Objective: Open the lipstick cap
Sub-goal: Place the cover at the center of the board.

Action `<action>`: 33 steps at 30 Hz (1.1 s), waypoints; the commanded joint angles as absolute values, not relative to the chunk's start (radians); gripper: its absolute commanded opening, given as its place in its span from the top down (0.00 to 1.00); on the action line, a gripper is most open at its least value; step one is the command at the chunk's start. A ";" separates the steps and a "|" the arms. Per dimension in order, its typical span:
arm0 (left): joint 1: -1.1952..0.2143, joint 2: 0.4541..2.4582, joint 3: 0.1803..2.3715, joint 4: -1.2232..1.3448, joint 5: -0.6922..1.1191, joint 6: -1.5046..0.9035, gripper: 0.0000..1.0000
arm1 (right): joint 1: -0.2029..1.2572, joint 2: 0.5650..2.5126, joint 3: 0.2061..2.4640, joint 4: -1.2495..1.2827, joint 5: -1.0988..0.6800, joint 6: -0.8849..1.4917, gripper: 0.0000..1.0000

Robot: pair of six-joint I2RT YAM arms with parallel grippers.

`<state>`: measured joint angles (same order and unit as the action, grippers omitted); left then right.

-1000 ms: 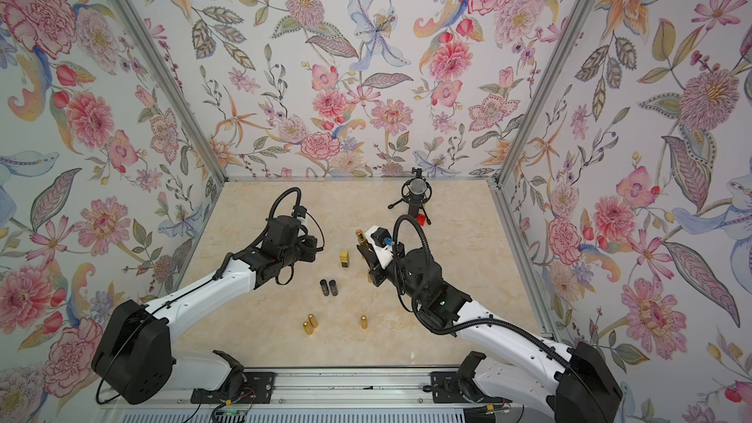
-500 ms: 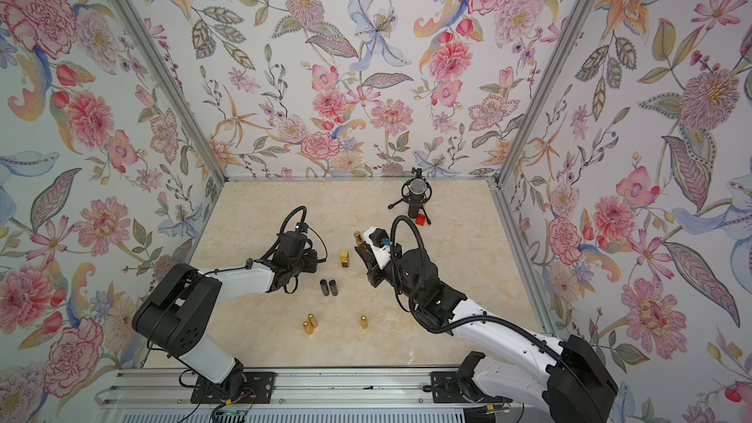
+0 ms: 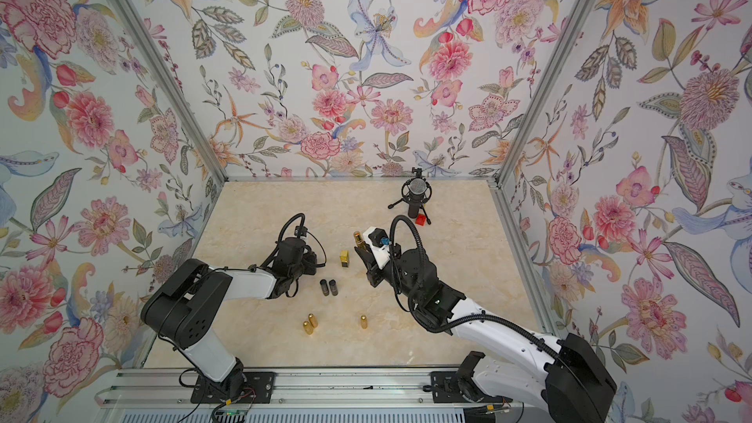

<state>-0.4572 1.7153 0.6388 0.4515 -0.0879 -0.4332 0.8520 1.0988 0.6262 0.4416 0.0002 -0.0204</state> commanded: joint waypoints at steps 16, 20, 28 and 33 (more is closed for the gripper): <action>-0.446 1.685 0.612 0.455 -0.115 -0.414 0.60 | 0.851 1.108 0.614 0.483 0.005 -0.014 0.91; -0.447 1.649 0.622 0.427 -0.109 -0.415 0.54 | 0.851 1.111 0.618 0.481 0.000 -0.013 0.91; -0.448 1.400 0.617 0.302 -0.040 -0.442 0.48 | 0.853 1.131 0.632 0.475 -0.031 0.027 0.91; -0.452 1.211 0.649 0.202 0.079 -0.478 0.45 | 0.861 1.202 0.671 0.464 -0.026 0.082 0.91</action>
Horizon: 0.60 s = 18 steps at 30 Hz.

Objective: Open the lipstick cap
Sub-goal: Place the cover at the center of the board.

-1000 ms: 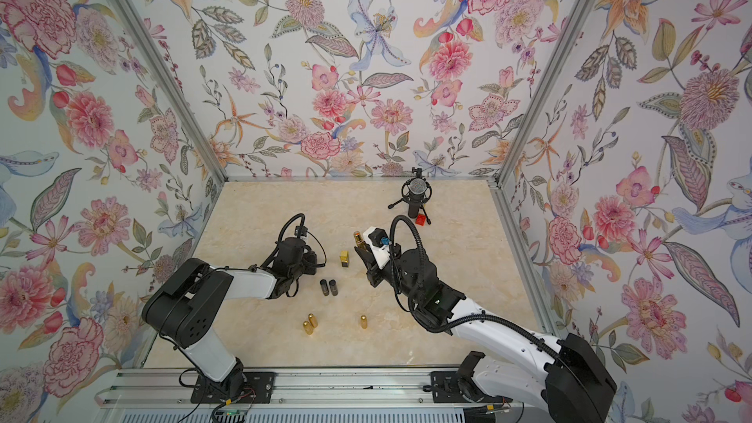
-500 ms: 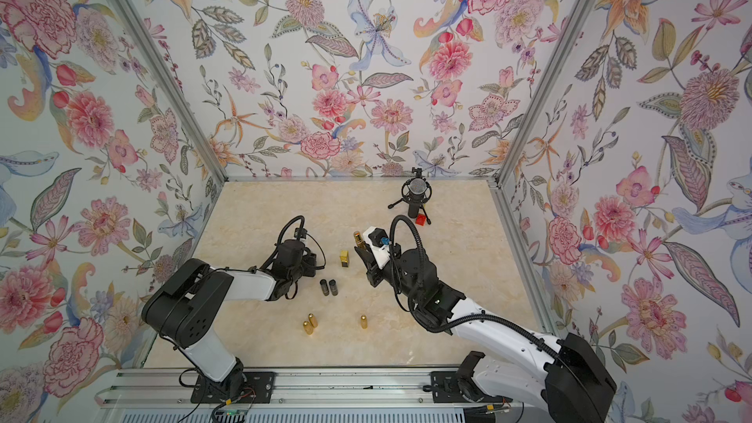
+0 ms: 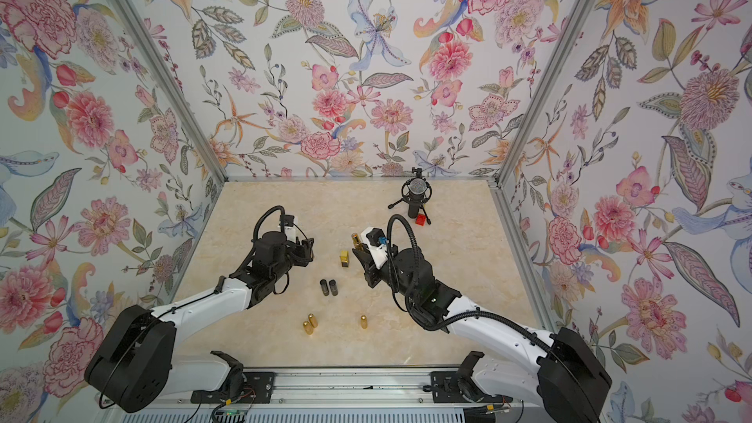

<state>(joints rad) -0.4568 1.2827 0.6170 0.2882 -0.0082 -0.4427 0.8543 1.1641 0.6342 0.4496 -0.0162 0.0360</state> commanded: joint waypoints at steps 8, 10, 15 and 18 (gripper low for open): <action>-0.531 1.069 0.742 0.156 0.342 -0.529 0.44 | 0.885 1.296 0.691 0.576 -0.061 0.159 0.91; -0.539 1.049 0.746 0.187 0.413 -0.557 0.45 | 0.889 1.311 0.702 0.577 -0.052 0.166 0.91; -0.541 1.057 0.776 0.217 0.513 -0.607 0.48 | 0.892 1.324 0.715 0.592 -0.064 0.159 0.91; -0.553 1.100 0.813 0.210 0.556 -0.620 0.50 | 0.903 1.330 0.721 0.598 -0.066 0.136 0.91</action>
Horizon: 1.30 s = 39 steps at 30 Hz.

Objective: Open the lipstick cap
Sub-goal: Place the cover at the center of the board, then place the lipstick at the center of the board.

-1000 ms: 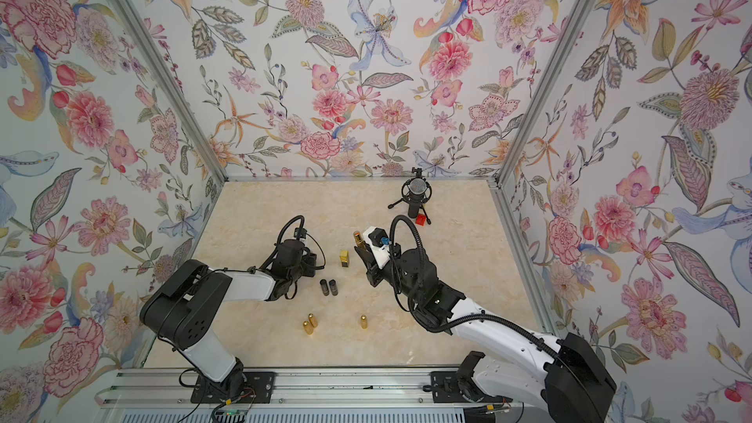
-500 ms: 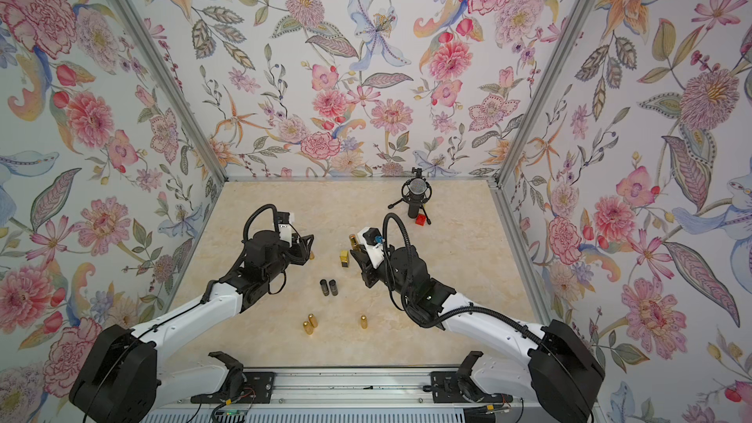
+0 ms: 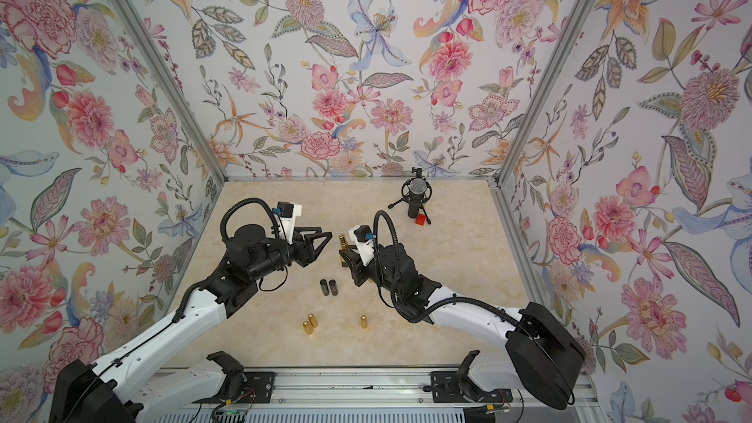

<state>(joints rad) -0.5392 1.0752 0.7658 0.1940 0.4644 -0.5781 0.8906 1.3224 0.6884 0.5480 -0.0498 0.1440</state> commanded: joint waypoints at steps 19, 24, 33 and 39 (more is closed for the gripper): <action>-0.601 1.197 0.910 0.080 0.541 -0.565 0.76 | 0.909 1.349 0.752 0.555 -0.043 0.069 0.91; -0.601 1.193 0.908 0.101 0.544 -0.569 0.80 | 0.907 1.348 0.749 0.550 -0.036 0.057 0.91; -0.601 1.211 0.939 0.091 0.532 -0.557 0.87 | 0.902 1.340 0.742 0.546 -0.028 0.050 0.71; -0.599 1.231 0.982 0.090 0.511 -0.556 0.86 | 0.895 1.323 0.734 0.537 -0.017 0.051 0.61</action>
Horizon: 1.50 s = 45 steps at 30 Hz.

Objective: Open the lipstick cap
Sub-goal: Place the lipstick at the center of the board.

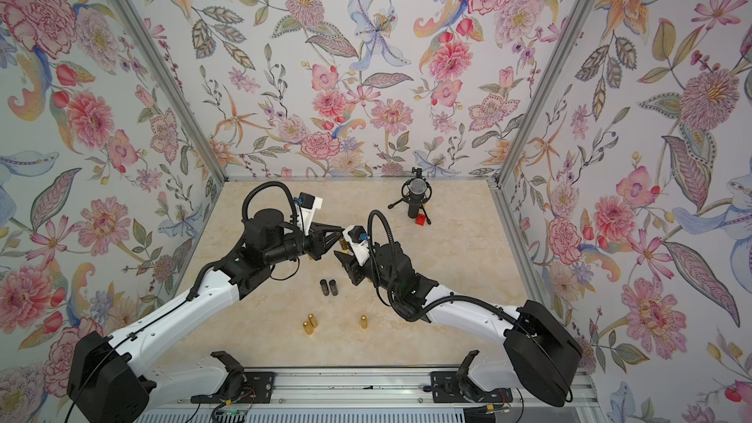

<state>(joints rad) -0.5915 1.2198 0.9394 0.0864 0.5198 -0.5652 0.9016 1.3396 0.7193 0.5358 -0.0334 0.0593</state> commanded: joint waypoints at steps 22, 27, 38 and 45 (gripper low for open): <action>-0.482 1.550 0.885 0.428 0.112 -0.275 0.86 | 0.799 1.142 0.604 0.494 0.001 0.219 0.04; -0.463 1.667 0.838 0.545 0.093 -0.257 0.86 | 0.798 1.142 0.595 0.499 0.003 0.230 0.01; -0.437 1.768 0.753 0.777 0.125 -0.239 0.84 | 0.792 1.134 0.575 0.514 0.007 0.232 0.00; -0.438 1.836 0.748 0.811 0.128 -0.252 0.84 | 0.792 1.140 0.568 0.525 0.008 0.231 0.00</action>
<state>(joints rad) -0.4450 1.8111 0.7650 0.7403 0.1230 -0.2600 0.7959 1.1553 0.5865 0.4934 -0.0074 0.2180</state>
